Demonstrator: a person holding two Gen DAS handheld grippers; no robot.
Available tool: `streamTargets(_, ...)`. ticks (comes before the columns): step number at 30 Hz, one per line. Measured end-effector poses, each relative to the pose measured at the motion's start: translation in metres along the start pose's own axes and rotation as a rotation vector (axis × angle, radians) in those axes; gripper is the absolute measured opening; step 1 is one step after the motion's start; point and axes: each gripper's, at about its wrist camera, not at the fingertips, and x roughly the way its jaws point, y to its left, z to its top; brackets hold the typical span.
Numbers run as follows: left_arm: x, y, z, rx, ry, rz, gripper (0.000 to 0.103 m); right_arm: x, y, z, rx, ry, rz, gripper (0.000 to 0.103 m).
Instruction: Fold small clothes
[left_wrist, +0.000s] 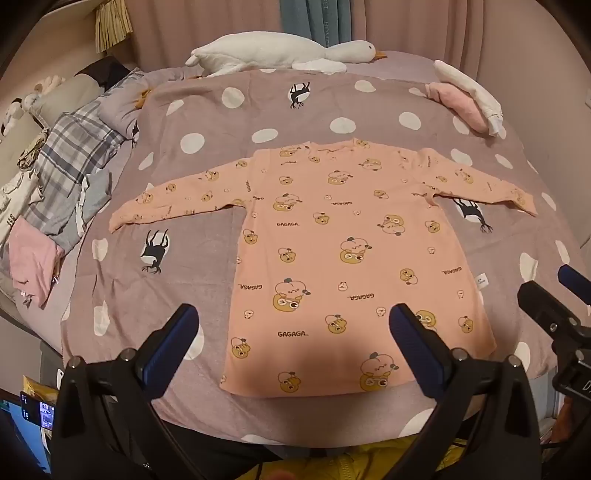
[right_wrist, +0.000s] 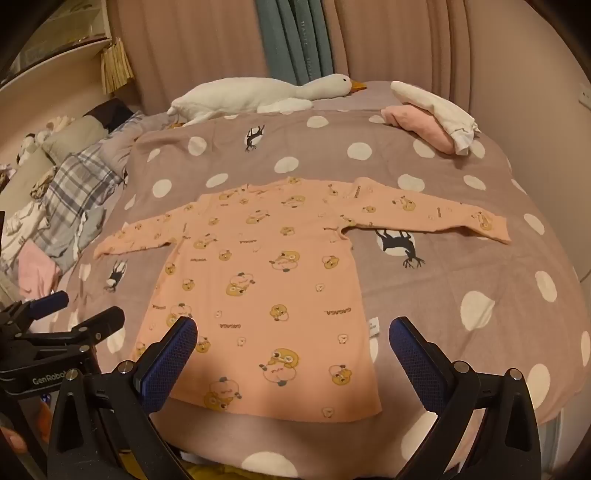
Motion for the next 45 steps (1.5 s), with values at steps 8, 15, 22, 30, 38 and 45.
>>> streamTargets(8,0.012,-0.003,0.0,-0.001,0.026,-0.026,0.103,0.001,-0.001,-0.001,-0.003,-0.005,0.006,0.103)
streamTargets(15,0.006,-0.005,-0.002,0.012,0.014,-0.039,0.103,0.001,-0.002,-0.001,0.006,-0.001,0.007,0.103)
streamTargets(22,0.007,-0.005,-0.002,0.013,0.02,-0.042,0.103,0.002,-0.001,-0.001,0.008,0.003,0.006,0.103)
streamTargets(30,0.008,-0.005,-0.003,0.014,0.025,-0.045,0.103,0.003,0.001,-0.002,-0.002,0.005,0.007,0.103)
streamTargets(38,0.008,-0.006,-0.003,0.019,0.026,-0.048,0.103,0.005,0.002,-0.001,0.0,0.006,0.008,0.103)
streamTargets(45,0.011,-0.006,-0.003,0.021,0.025,-0.047,0.103,0.004,0.003,0.002,0.005,0.008,0.007,0.103)
